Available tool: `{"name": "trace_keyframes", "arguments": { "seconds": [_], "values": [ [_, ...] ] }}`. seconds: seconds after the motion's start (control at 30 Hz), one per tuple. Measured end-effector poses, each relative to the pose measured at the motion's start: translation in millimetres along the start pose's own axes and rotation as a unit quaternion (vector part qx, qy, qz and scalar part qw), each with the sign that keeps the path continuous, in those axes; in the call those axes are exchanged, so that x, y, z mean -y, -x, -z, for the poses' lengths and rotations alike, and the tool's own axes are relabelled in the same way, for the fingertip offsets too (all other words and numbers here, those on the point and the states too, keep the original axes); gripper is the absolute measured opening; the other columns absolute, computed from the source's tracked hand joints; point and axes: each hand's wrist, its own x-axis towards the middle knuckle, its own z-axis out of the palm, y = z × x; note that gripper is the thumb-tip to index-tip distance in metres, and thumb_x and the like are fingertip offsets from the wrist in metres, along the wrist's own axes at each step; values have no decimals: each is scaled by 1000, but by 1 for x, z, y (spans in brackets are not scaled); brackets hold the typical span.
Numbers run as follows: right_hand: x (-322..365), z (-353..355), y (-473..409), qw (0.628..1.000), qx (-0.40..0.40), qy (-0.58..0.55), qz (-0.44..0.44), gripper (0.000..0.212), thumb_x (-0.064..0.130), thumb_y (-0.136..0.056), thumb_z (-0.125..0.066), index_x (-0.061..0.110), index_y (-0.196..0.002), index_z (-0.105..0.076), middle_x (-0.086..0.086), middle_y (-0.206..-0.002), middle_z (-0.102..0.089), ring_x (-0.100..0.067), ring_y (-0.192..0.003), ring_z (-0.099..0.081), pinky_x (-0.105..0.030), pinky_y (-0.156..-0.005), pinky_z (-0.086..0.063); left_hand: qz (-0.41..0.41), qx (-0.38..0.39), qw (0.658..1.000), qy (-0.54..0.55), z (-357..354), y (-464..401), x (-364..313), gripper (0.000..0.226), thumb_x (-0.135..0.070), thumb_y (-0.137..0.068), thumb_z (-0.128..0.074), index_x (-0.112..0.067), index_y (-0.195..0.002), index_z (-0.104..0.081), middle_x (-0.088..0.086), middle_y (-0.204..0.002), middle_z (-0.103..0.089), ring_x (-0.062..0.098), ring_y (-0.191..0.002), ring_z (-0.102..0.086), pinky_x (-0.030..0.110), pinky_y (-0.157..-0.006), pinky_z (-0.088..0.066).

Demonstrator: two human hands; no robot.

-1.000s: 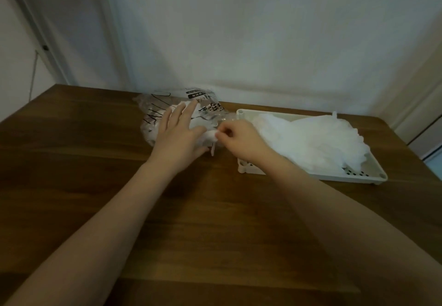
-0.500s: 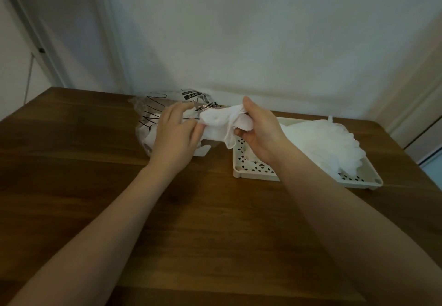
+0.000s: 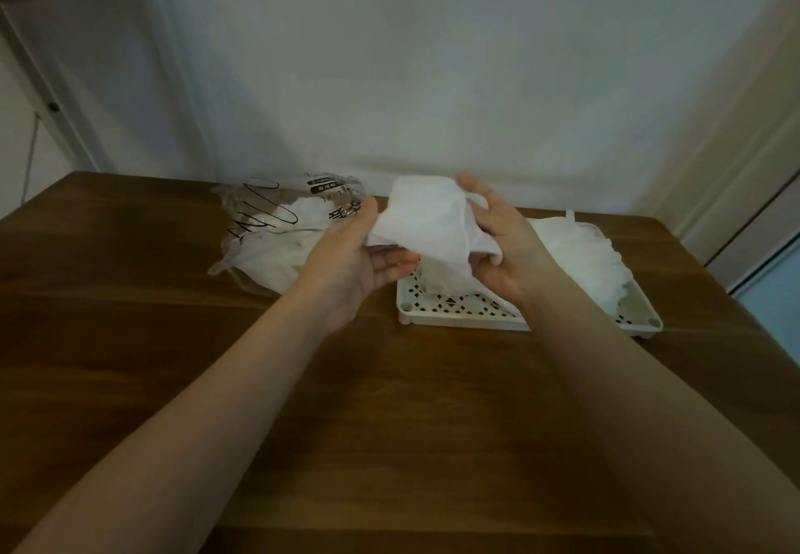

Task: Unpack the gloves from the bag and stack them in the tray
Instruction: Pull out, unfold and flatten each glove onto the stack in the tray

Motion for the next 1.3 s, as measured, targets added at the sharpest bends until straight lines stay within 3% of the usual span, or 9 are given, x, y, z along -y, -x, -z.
{"name": "trace_keyframes", "arguments": {
  "seconds": [0.1, 0.33, 0.47, 0.67, 0.8, 0.9, 1.0, 1.17, 1.3],
  "values": [
    [13, 10, 9, 1000, 17, -7, 24, 34, 1, -84, -54, 17, -115, -55, -8, -102, -60, -15, -71, -63, -24, -54, -55, 34, -14, 998, 51, 1, -4, 8, 29, -35, -97, -43, -11, -93, -58, 3, -63, -62, 16, -64, -61, 31, -63, -56],
    [42, 25, 21, 986, -69, 95, 116, 25, 3, -94, -42, 18, -97, -62, 7, -53, -48, -5, -45, -41, -21, -51, -33, 48, -34, 996, -65, -3, -7, 22, 20, -26, -91, -55, -6, -94, -58, 4, -77, -59, 16, -67, -56, 28, -64, -50],
    [51, 24, 31, 995, -13, 5, 94, 18, 10, -92, -46, 11, -91, -65, 4, -63, -60, -8, -54, -52, -18, -54, -42, -49, 24, 958, -283, -9, -6, 24, 14, -17, -86, -62, -10, -97, -57, 0, -97, -62, 16, -92, -60, 24, -77, -48],
    [49, 18, 45, 987, 98, 105, 72, 20, 3, -87, -44, 4, -100, -60, -4, -85, -73, -12, -73, -71, -17, -58, -55, -135, 197, 951, -197, -46, 10, 14, 33, -37, -78, -70, -32, -108, -56, -17, -100, -69, 4, -98, -64, 23, -82, -51],
    [49, 20, 48, 957, 68, 256, 120, 18, -1, -91, -50, 3, -102, -63, -3, -90, -71, -11, -74, -67, -19, -64, -53, -200, 121, 945, -229, -56, 10, 13, 20, -15, -85, -65, -29, -100, -64, -10, -95, -71, 11, -95, -66, 32, -83, -53],
    [50, 23, 49, 914, -6, 372, 162, 15, 5, -88, -59, -2, -99, -66, -7, -84, -65, -7, -70, -61, -19, -65, -49, -123, 82, 969, -196, -60, 11, 16, 10, -22, -92, -56, -27, -92, -65, -2, -96, -70, 20, -98, -64, 46, -89, -52],
    [47, 25, 55, 938, -9, 323, 124, 19, 13, -92, -56, 0, -104, -65, -9, -93, -67, -15, -84, -64, -29, -80, -53, -21, 119, 988, -93, -67, 15, 15, 18, -29, -95, -48, -19, -100, -62, -1, -95, -71, 18, -95, -66, 35, -81, -54],
    [50, 22, 64, 961, -93, 200, 167, 8, 16, -93, -57, 11, -87, -60, -2, -81, -64, -16, -78, -61, -31, -74, -51, -101, -44, 935, -337, -65, 7, 16, 36, -44, -94, -45, -16, -75, -54, -4, -70, -54, 13, -67, -50, 27, -63, -40],
    [48, 15, 73, 926, -25, 310, 214, 14, 6, -88, -61, 16, -78, -57, 1, -75, -57, -10, -70, -55, -21, -65, -47, 65, 113, 980, -149, -77, 11, 0, 70, -64, -92, -22, -5, -85, -60, 8, -75, -64, 20, -68, -60, 29, -63, -47]
  ]
}}
